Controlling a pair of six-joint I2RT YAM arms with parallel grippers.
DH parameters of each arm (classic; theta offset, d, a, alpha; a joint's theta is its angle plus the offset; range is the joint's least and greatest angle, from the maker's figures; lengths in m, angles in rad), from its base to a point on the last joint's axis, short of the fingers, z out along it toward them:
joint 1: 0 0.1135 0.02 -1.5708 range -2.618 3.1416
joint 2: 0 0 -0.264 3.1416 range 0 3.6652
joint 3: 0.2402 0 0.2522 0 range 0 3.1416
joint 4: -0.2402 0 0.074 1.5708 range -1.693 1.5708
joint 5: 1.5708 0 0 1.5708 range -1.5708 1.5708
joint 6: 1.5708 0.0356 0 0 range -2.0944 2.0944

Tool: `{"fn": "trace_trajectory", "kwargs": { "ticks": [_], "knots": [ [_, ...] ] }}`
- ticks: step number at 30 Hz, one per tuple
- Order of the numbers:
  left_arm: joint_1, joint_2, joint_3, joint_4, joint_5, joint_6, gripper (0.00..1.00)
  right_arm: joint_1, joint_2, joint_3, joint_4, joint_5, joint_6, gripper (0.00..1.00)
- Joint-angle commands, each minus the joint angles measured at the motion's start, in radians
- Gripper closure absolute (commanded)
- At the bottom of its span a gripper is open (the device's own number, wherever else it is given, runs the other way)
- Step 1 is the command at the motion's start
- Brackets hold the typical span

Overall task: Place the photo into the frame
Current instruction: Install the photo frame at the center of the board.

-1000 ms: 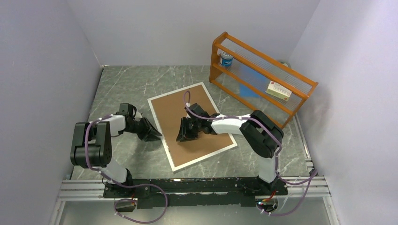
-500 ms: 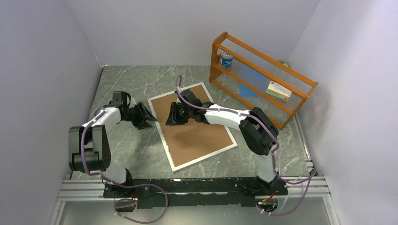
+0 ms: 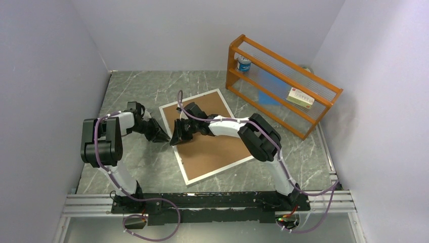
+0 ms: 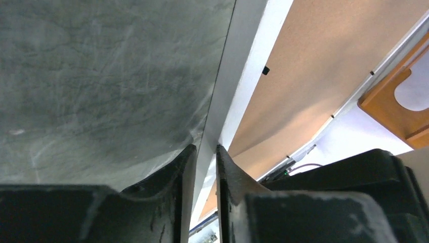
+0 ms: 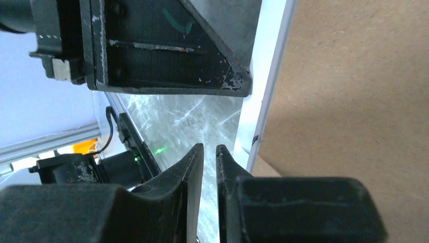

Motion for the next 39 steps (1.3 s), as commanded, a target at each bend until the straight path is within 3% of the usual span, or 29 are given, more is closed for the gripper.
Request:
{"fn": "trace_trajectory", "kwargs": {
  "ticks": [1, 6, 15, 26, 39],
  "knots": [
    [0.003, 0.048, 0.027, -0.063, -0.054, 0.029, 0.79, 0.001, 0.014, 0.035, 0.078, -0.066, 0.028, 0.82],
    [0.003, 0.093, 0.044, -0.088, -0.061, 0.041, 0.88, -0.017, 0.061, 0.053, 0.07, -0.047, 0.046, 0.9],
    [0.003, 0.11, 0.095, -0.138, -0.072, 0.074, 0.87, -0.07, 0.117, 0.037, 0.041, -0.095, 0.046, 1.0],
    [0.002, 0.124, 0.095, -0.138, -0.082, 0.07, 0.87, -0.098, 0.093, -0.03, 0.109, -0.154, 0.072, 1.0],
    [0.002, 0.128, 0.094, -0.147, -0.103, 0.073, 0.87, -0.066, 0.066, 0.06, 0.158, -0.211, 0.107, 1.0]
  ]
}}
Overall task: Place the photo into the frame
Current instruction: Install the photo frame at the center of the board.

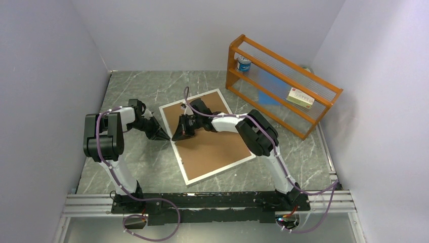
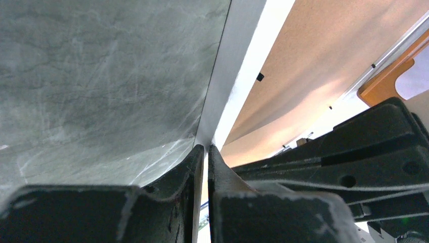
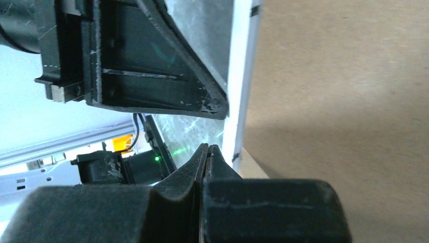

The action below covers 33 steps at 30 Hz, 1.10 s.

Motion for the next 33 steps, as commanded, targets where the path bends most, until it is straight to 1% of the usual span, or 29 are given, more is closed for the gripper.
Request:
{"fn": "trace_trajectory", "kwargs": {
  "ticks": [1, 5, 9, 19, 25, 29, 33],
  "knots": [
    [0.0, 0.041, -0.014, -0.016, -0.137, 0.036, 0.87, 0.017, -0.028, 0.041, 0.023, -0.033, 0.003, 1.0],
    [0.0, 0.044, -0.013, -0.017, -0.137, 0.036, 0.87, 0.019, -0.001, 0.048, -0.055, -0.022, -0.023, 1.0],
    [0.0, 0.044, -0.022, -0.011, -0.137, 0.029, 0.87, 0.018, 0.009, 0.013, -0.102, 0.02, -0.039, 1.0],
    [0.001, 0.041, -0.028, -0.01, -0.147, 0.02, 0.88, -0.001, 0.042, -0.032, -0.112, 0.151, -0.017, 1.0],
    [0.0, 0.038, -0.029, -0.016, -0.164, 0.018, 0.87, -0.016, 0.065, -0.026, -0.219, 0.215, -0.04, 1.0],
    [0.0, 0.036, -0.025, -0.028, -0.182, 0.018, 0.87, -0.025, 0.075, -0.027, -0.281, 0.263, -0.057, 0.86],
    [0.0, 0.041, -0.023, -0.029, -0.182, 0.015, 0.87, -0.026, 0.088, -0.002, -0.339, 0.301, -0.068, 0.78]
  ]
}}
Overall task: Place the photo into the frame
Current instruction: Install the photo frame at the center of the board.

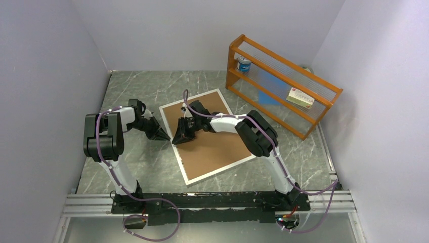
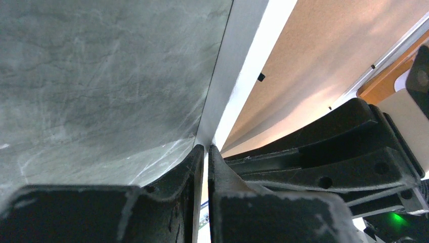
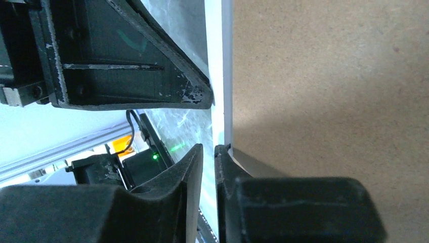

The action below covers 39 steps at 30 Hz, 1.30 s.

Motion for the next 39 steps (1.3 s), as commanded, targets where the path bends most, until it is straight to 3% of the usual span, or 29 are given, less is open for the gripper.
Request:
{"fn": "trace_trajectory", "kwargs": {
  "ticks": [1, 6, 16, 24, 29, 32, 35, 39],
  "knots": [
    [0.0, 0.041, -0.022, -0.029, -0.181, 0.02, 0.88, -0.041, 0.085, -0.014, -0.24, 0.275, -0.081, 0.76],
    [0.001, 0.044, -0.017, -0.034, -0.19, 0.02, 0.88, -0.042, 0.097, -0.002, -0.3, 0.311, -0.099, 0.64],
    [0.0, 0.046, -0.014, -0.036, -0.188, 0.02, 0.88, -0.041, 0.035, -0.054, -0.23, 0.292, -0.142, 0.62],
    [0.015, -0.036, -0.026, 0.035, -0.126, -0.012, 0.85, -0.038, -0.109, -0.07, -0.03, 0.226, -0.118, 0.78],
    [0.083, -0.171, -0.018, 0.112, -0.101, -0.046, 0.75, -0.038, -0.095, 0.04, -0.031, 0.21, -0.119, 0.84],
    [0.115, -0.204, 0.008, 0.159, -0.08, -0.064, 0.62, -0.036, -0.056, 0.111, -0.028, 0.193, -0.105, 0.85],
    [0.127, -0.161, 0.062, 0.188, -0.028, -0.06, 0.53, -0.033, -0.016, 0.17, -0.012, 0.177, -0.086, 0.85],
    [0.128, -0.034, 0.131, 0.239, 0.071, -0.057, 0.5, -0.033, 0.07, 0.271, -0.004, 0.116, -0.018, 0.85]
  ]
}}
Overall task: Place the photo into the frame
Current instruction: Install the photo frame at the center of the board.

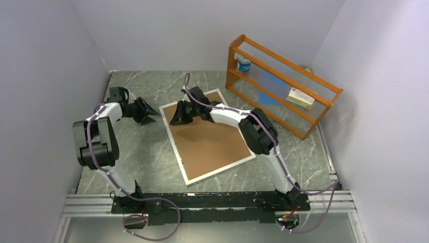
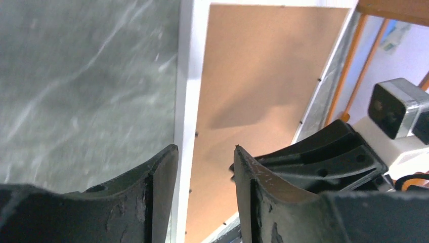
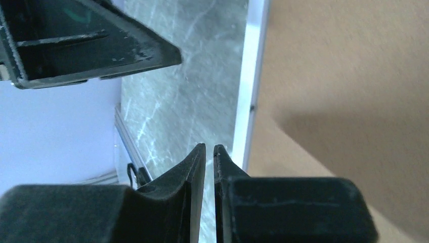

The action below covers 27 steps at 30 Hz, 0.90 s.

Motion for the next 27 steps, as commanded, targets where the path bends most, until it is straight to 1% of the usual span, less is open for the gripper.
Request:
{"fn": "trace_trajectory", "kwargs": {
  "ticks": [1, 4, 7, 9, 11, 14, 16, 19, 21, 27],
  "knots": [
    [-0.002, 0.117, 0.075, 0.105, 0.117, -0.001, 0.49, 0.002, 0.098, 0.119, 0.05, -0.06, 0.07, 0.85],
    [-0.004, 0.174, 0.115, 0.13, 0.127, 0.028, 0.48, 0.003, 0.134, 0.155, 0.085, -0.089, 0.107, 0.85],
    [-0.004, 0.254, 0.157, 0.123, 0.151, 0.026, 0.5, 0.002, 0.172, 0.188, 0.101, -0.11, 0.139, 0.85],
    [-0.007, 0.276, 0.15, 0.13, 0.166, 0.027, 0.51, 0.002, 0.188, 0.199, 0.109, -0.12, 0.156, 0.86],
    [-0.017, 0.276, 0.137, 0.131, 0.142, 0.037, 0.53, 0.002, 0.193, 0.198, 0.106, -0.114, 0.157, 0.86],
    [-0.042, 0.312, 0.168, 0.067, 0.101, 0.068, 0.58, 0.001, 0.202, 0.19, 0.106, -0.106, 0.153, 0.87],
    [-0.058, 0.326, 0.175, 0.031, 0.044, 0.07, 0.64, -0.001, 0.214, 0.195, 0.095, -0.09, 0.14, 0.86],
    [-0.072, 0.34, 0.151, 0.03, -0.024, 0.01, 0.75, -0.007, 0.241, 0.209, 0.059, -0.062, 0.115, 0.86],
    [-0.076, 0.358, 0.136, 0.031, -0.045, -0.012, 0.79, -0.012, 0.252, 0.206, 0.05, -0.058, 0.114, 0.86],
    [-0.077, 0.385, 0.136, -0.016, -0.105, -0.01, 0.85, -0.025, 0.252, 0.171, 0.032, -0.022, 0.106, 0.87]
  ]
}}
